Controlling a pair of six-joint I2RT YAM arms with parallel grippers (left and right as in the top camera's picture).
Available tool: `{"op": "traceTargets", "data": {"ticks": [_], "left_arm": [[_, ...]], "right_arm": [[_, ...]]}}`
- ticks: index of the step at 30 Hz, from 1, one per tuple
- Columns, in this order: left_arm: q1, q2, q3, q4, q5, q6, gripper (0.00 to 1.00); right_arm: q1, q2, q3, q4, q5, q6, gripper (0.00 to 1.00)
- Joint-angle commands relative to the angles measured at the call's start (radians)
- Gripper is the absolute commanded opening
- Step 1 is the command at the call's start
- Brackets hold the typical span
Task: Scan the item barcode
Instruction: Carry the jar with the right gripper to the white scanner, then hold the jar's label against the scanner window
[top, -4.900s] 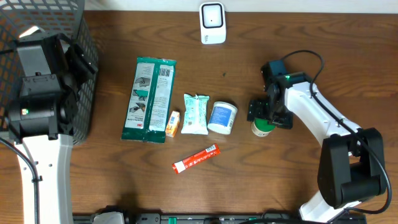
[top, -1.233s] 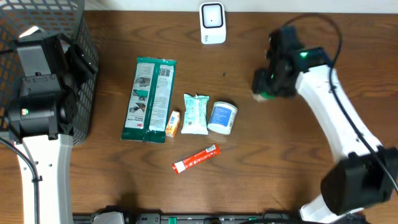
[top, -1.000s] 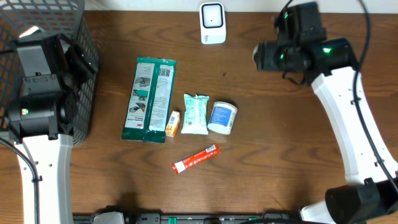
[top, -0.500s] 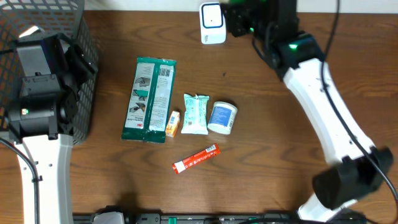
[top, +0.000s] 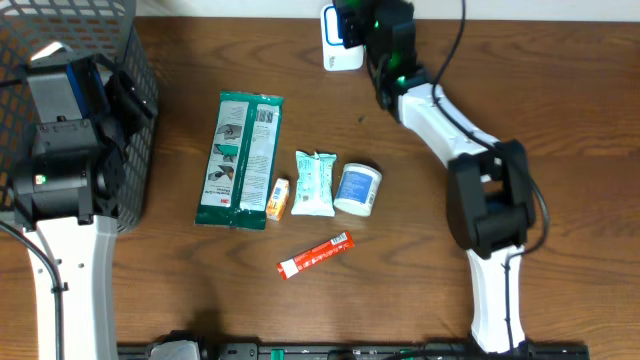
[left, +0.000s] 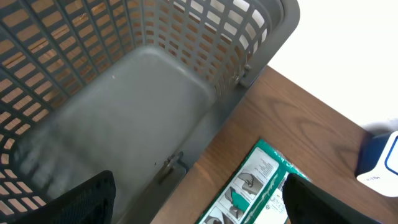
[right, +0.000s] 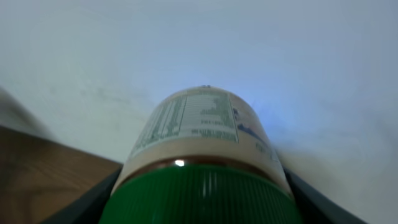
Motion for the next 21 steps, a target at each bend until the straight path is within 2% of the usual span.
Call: {"op": "traceTargets", "data": {"ticks": [1, 9, 21], "left_arm": [[0.003, 0.002, 0.004, -0.001, -0.009, 0.002, 0.84], [0.003, 0.002, 0.004, -0.001, -0.009, 0.002, 0.84], [0.003, 0.002, 0.004, -0.001, -0.009, 0.002, 0.84]], "right_arm": [[0.01, 0.07, 0.018, 0.097, 0.022, -0.011, 0.01], [0.01, 0.195, 0.018, 0.283, 0.022, 0.006, 0.01], [0.01, 0.24, 0.018, 0.287, 0.025, 0.018, 0.01]]}}
